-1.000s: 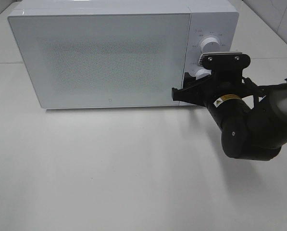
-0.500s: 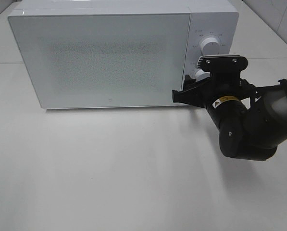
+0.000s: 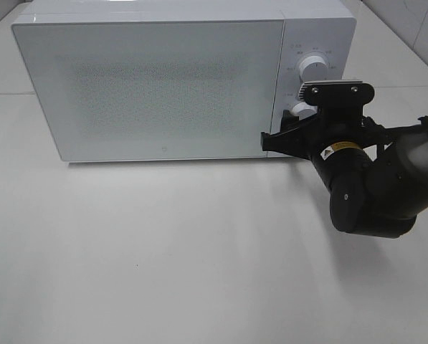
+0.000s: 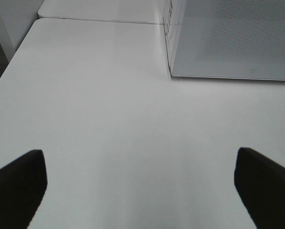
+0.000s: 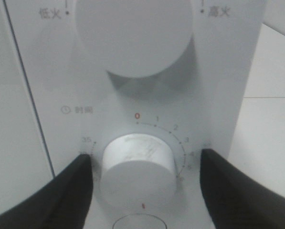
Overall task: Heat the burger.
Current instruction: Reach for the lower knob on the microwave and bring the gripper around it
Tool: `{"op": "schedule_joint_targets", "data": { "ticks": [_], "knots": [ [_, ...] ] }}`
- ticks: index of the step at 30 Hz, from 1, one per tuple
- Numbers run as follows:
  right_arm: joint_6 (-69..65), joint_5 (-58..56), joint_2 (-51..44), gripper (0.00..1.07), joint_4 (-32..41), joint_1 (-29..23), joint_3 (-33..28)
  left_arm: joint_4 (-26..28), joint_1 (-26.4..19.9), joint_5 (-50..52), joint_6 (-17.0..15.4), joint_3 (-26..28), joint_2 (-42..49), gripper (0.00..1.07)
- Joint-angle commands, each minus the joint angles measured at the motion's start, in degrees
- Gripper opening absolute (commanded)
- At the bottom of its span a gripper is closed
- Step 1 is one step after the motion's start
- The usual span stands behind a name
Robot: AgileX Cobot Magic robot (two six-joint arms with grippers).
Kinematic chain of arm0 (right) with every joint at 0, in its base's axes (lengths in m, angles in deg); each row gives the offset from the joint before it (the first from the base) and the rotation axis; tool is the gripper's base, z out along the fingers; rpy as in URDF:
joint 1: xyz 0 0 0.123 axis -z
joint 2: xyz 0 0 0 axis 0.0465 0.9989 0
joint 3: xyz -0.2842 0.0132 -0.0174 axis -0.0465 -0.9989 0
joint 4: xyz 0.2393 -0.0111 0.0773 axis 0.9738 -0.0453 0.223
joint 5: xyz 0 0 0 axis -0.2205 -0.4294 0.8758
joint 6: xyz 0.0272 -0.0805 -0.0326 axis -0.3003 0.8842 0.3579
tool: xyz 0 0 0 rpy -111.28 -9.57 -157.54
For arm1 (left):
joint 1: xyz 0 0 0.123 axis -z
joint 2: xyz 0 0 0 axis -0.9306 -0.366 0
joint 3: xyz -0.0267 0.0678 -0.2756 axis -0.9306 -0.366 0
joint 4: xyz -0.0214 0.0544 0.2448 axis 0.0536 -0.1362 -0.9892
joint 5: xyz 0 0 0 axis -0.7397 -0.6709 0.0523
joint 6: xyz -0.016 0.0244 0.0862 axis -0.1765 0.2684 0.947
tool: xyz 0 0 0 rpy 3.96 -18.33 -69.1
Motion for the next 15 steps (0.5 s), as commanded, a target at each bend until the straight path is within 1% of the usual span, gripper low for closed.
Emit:
{"op": "schedule_joint_targets", "data": {
  "ticks": [1,2,3,4,5,6,7,8,9,10,11,12,15],
  "knots": [
    [0.5,8.4,-0.1,0.53,-0.3,0.3,0.5,0.0,0.2,0.0,-0.5,0.1,0.8,1.01],
    [0.5,8.4,-0.1,0.53,-0.3,0.3,0.5,0.0,0.2,0.0,-0.5,0.1,0.8,1.01],
    [0.6,8.4,-0.1,0.46,-0.3,0.3,0.5,0.0,0.2,0.0,-0.5,0.1,0.8,1.01],
    [0.6,8.4,-0.1,0.43,-0.3,0.3,0.5,0.0,0.2,0.0,-0.5,0.1,0.8,1.01],
    [0.6,8.4,-0.1,0.43,-0.3,0.3,0.5,0.0,0.2,0.0,-0.5,0.1,0.8,1.01],
    [0.6,8.4,-0.1,0.35,-0.3,0.3,0.5,0.0,0.2,0.0,-0.5,0.1,0.8,1.01],
    [0.6,8.4,-0.1,0.35,-0.3,0.3,0.5,0.0,0.2,0.0,-0.5,0.1,0.8,1.01],
    [0.6,8.4,-0.1,0.31,-0.3,0.3,0.5,0.0,0.2,0.0,-0.5,0.1,0.8,1.01],
    [0.6,8.4,-0.1,0.25,-0.3,0.3,0.5,0.0,0.2,0.0,-0.5,0.1,0.8,1.01],
    [0.6,8.4,-0.1,0.25,-0.3,0.3,0.5,0.0,0.2,0.0,-0.5,0.1,0.8,1.01],
    [0.6,8.3,-0.1,0.21,-0.3,0.3,0.5,0.0,0.2,0.0,-0.5,0.1,0.8,1.01],
    [0.5,8.3,-0.1,0.19,-0.3,0.3,0.5,0.0,0.2,0.0,-0.5,0.1,0.8,1.01],
    [-3.3,8.3,-0.1,0.19,-0.3,0.3,0.5,0.0,0.2,0.0,-0.5,0.1,0.8,1.01]
  ]
}}
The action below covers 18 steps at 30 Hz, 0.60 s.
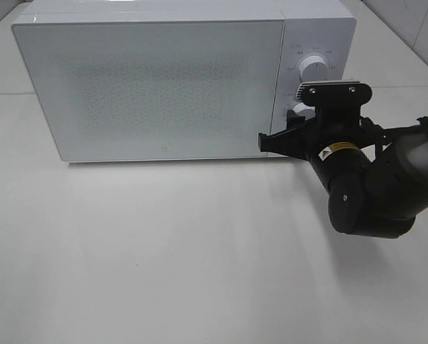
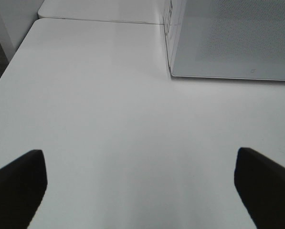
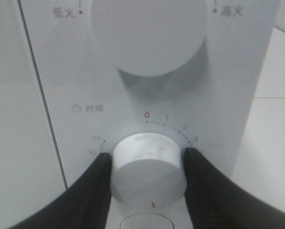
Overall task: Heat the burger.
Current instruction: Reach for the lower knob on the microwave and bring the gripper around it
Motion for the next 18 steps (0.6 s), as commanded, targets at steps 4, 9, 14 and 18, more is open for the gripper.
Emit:
{"op": "schedule_joint_targets", "data": {
  "ticks": [4,9,14,18],
  "knots": [
    [-17.6,8.1,-0.1,0.19,0.1,0.3,0.5,0.0,0.2,0.0,-0.5,0.1,0.8,1.01],
    [-36.6,7.7,-0.1,0.19,0.1,0.3,0.4,0.0,0.2,0.0,-0.5,0.1,0.8,1.01],
    [-62.2,7.0,-0.1,0.19,-0.5,0.3,0.4,0.0,0.2,0.0,-0.5,0.1,0.8,1.01],
    [-82.6,6.8,-0.1,0.21,-1.9,0.3,0.4,0.0,0.2,0.0,-0.5,0.1,0.8,1.01]
  ]
}}
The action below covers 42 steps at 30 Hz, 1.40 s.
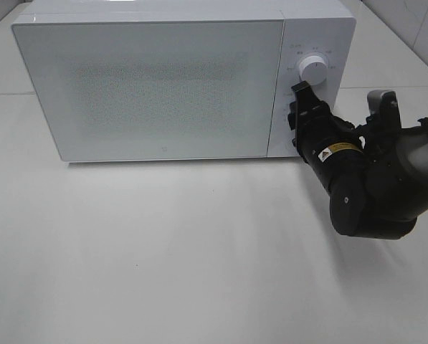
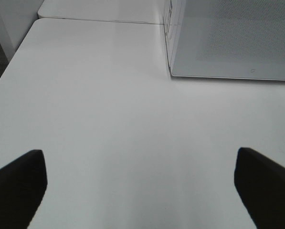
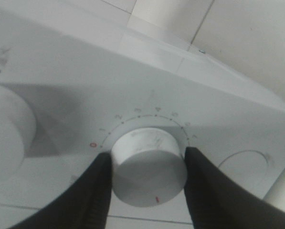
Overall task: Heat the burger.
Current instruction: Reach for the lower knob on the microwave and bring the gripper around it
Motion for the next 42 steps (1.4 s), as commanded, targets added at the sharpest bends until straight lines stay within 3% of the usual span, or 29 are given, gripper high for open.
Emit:
{"op": "schedule_joint_targets", "data": {
  "ticks": [1,7,12,15,21,42],
  "knots": [
    [-17.6,6.4,-0.1,0.22,-0.5,0.3,0.6,0.0,0.2,0.0,-0.5,0.1,0.8,1.01],
    [-27.2,6.4,-0.1,0.23,-0.3,0.3,0.6,0.0,0.2,0.0,-0.5,0.1,0.8,1.01],
    [-48.2,7.2,-0.1,0.24,-0.6,0.3,0.6,0.0,0.2,0.0,-0.5,0.1,0.8,1.01],
    [-53.7,7.0,-0.1,0.25,-1.6,0.3,0.6,0.0,0.2,0.0,-0.5,0.1,0.8,1.01],
    [-53.2,6.4,-0.1,0.26,-1.6,0.3,0.6,0.0,0.2,0.0,-0.5,0.1,0.8,1.01],
    [-53.1,6.0,-0.1,0.55,-1.9,0.3,0.6,0.0,0.2,0.0,-0.5,0.1,0.8,1.01]
  ]
}}
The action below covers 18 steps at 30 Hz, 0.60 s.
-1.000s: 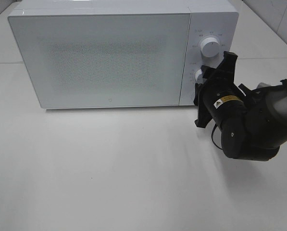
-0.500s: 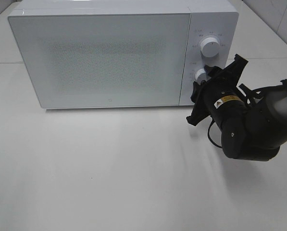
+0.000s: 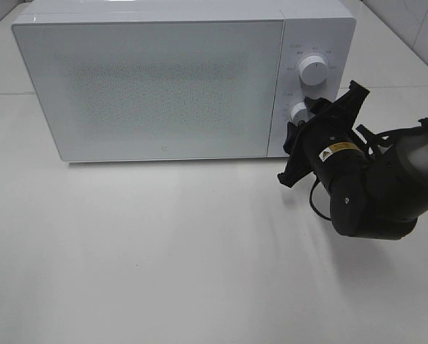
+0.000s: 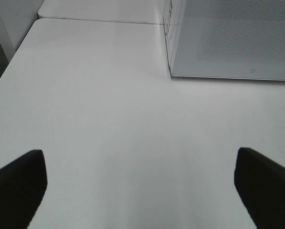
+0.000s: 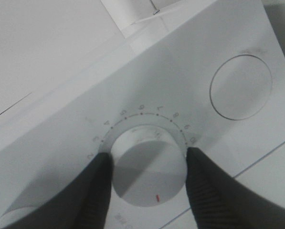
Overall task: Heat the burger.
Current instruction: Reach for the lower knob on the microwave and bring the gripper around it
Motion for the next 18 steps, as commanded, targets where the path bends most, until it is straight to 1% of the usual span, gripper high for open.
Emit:
{"op": "schedule_joint_targets", "data": {
  "ticks": [1,2,3,5,6,8,18],
  "knots": [
    [-0.5,5.1,-0.1,0.57,-1.8,0.3,0.7,0.0,0.2,0.0,-0.5,0.1,0.8,1.01],
    [-0.5,5.1,-0.1,0.61,-1.8,0.3,0.7,0.0,0.2,0.0,-0.5,0.1,0.8,1.01],
    [-0.5,5.1,-0.1,0.61,-1.8,0.3,0.7,0.0,0.2,0.0,-0.5,0.1,0.8,1.01],
    [-0.5,5.2,-0.1,0.67,-1.7,0.3,0.7,0.0,0.2,0.0,-0.5,0.1,0.8,1.01],
    [-0.5,5.2,-0.1,0.67,-1.7,0.3,0.7,0.0,0.2,0.0,-0.5,0.1,0.8,1.01],
    [-0.3,5.4,-0.1,0.7,-1.7,0.3,0.7,0.0,0.2,0.0,-0.5,0.1,0.8,1.01],
    [1.8,8.7,-0.5,0.72,-0.7,0.2,-1.7,0.0,0.2,0.0,-0.5,0.1,0.8,1.01]
  ]
}}
